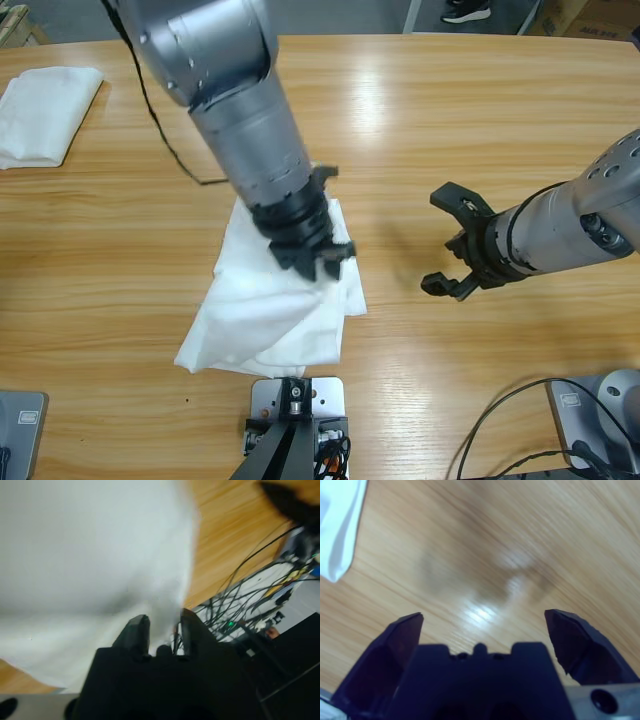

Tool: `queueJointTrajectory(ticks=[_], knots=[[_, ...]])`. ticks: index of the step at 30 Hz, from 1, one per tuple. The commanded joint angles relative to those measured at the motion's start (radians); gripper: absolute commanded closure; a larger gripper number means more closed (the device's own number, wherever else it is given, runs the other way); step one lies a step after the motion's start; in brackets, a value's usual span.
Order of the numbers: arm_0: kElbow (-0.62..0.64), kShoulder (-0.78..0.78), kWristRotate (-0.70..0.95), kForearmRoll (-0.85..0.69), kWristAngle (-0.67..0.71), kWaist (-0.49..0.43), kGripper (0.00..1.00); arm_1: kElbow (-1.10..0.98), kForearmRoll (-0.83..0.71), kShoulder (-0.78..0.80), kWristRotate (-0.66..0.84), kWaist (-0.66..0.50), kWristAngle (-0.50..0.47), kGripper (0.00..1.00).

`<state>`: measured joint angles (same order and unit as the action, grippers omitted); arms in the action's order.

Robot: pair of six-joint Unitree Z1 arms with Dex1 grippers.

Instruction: Fold clothes

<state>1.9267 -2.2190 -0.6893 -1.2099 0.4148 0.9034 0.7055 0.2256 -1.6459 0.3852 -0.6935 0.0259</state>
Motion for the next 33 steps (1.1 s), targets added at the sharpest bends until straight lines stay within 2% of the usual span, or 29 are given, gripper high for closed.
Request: queueJointTrajectory(ticks=[1,5,8,12,15,17,18,19,22,23,26,28,33], knots=[[0.164,-0.135,-0.070,0.052,0.008,0.023,0.124,-0.051,-0.008,0.006,0.015,0.014,0.012,0.000],[0.161,-0.111,-0.088,0.036,0.000,0.029,0.124,-0.056,-0.008,0.014,0.015,0.014,0.012,0.000],[0.117,-0.012,-0.072,-0.098,-0.069,0.020,0.128,-0.056,-0.008,0.046,0.015,0.014,0.011,0.000],[-0.089,0.195,-0.027,-0.103,-0.215,-0.022,0.138,0.000,0.062,0.131,-0.015,0.014,0.003,0.000],[-0.187,0.330,-0.006,-0.075,-0.294,-0.042,0.138,0.095,0.147,0.158,-0.032,0.014,0.003,0.000],[-0.257,0.388,0.011,-0.054,-0.320,-0.043,0.138,0.212,0.244,0.134,-0.032,0.014,0.004,0.005],[-0.309,0.413,0.020,-0.027,-0.321,-0.043,0.138,0.283,0.304,0.109,-0.034,0.014,0.003,0.051],[-0.369,0.439,0.025,0.013,-0.322,-0.040,0.138,0.350,0.352,0.081,-0.045,0.014,0.003,0.098],[-0.548,0.506,0.052,0.165,-0.323,-0.019,0.174,0.512,0.439,-0.016,-0.095,0.028,0.005,0.113],[-0.580,0.509,0.067,0.200,-0.323,-0.002,0.179,0.555,0.460,-0.051,-0.113,0.042,0.017,0.154],[-0.642,0.493,0.119,0.304,-0.324,0.089,0.179,0.650,0.492,-0.146,-0.129,0.123,0.149,0.366],[-0.689,0.471,0.138,0.378,-0.333,0.142,0.184,0.691,0.493,-0.196,-0.103,0.171,0.277,0.445],[-0.751,0.433,0.226,0.483,-0.337,0.163,0.184,0.783,0.469,-0.299,0.020,0.187,0.412,0.470]])
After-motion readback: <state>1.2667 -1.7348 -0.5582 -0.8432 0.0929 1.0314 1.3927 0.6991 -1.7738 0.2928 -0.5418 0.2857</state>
